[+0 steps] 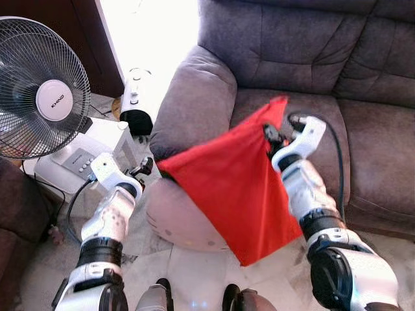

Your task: Move the pillow to the sofa from floor

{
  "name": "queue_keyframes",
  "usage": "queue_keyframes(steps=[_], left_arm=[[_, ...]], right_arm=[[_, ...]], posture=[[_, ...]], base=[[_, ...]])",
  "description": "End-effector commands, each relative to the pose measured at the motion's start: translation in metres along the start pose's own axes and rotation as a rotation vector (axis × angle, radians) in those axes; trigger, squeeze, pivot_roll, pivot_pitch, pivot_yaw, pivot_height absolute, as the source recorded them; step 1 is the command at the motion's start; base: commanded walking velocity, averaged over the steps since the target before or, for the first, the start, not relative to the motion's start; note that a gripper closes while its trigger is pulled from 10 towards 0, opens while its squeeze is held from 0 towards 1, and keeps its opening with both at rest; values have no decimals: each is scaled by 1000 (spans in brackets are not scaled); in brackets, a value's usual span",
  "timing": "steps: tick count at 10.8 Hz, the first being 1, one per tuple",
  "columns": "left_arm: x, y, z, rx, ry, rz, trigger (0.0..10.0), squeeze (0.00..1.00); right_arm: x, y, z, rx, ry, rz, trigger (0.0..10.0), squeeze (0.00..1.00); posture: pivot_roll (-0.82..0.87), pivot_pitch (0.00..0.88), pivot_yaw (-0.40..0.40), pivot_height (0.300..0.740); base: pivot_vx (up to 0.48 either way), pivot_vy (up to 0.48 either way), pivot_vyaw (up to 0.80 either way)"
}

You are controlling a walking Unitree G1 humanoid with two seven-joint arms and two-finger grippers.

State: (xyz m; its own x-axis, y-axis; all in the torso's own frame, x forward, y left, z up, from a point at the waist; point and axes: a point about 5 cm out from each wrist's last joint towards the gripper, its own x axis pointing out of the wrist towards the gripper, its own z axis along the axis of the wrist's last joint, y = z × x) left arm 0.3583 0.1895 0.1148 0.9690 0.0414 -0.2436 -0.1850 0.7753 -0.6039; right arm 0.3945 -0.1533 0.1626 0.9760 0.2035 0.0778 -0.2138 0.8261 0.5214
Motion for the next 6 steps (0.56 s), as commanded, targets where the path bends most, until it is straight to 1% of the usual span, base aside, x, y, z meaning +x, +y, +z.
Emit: queue_keyframes(steps=[1, 2, 4, 5, 6], left_arm=[[1, 4, -3, -30, 17, 23, 10000, 0], [4, -2, -2, -77, 16, 20, 10000, 0], [9, -8, 4, -174, -1, 24, 10000, 0], [15, -21, 15, -228, -43, -20, 10000, 0], [18, -26, 18, -252, -43, -37, 10000, 0]], right_arm=[[12, 29, 44, -35, -159, 128, 10000, 0], [12, 32, 47, -33, -164, 140, 10000, 0], [12, 35, 53, 0, -166, 152, 10000, 0], [11, 43, 59, 0, -161, 194, 10000, 0], [11, 46, 59, -4, -147, 210, 10000, 0]], posture=[[130, 128, -54, 740], [127, 133, -56, 740], [121, 138, -57, 740], [109, 145, -62, 740], [103, 150, -62, 740]], base=[[0, 0, 0], [0, 0, 0], [0, 0, 0], [0, 0, 0], [0, 0, 0]])
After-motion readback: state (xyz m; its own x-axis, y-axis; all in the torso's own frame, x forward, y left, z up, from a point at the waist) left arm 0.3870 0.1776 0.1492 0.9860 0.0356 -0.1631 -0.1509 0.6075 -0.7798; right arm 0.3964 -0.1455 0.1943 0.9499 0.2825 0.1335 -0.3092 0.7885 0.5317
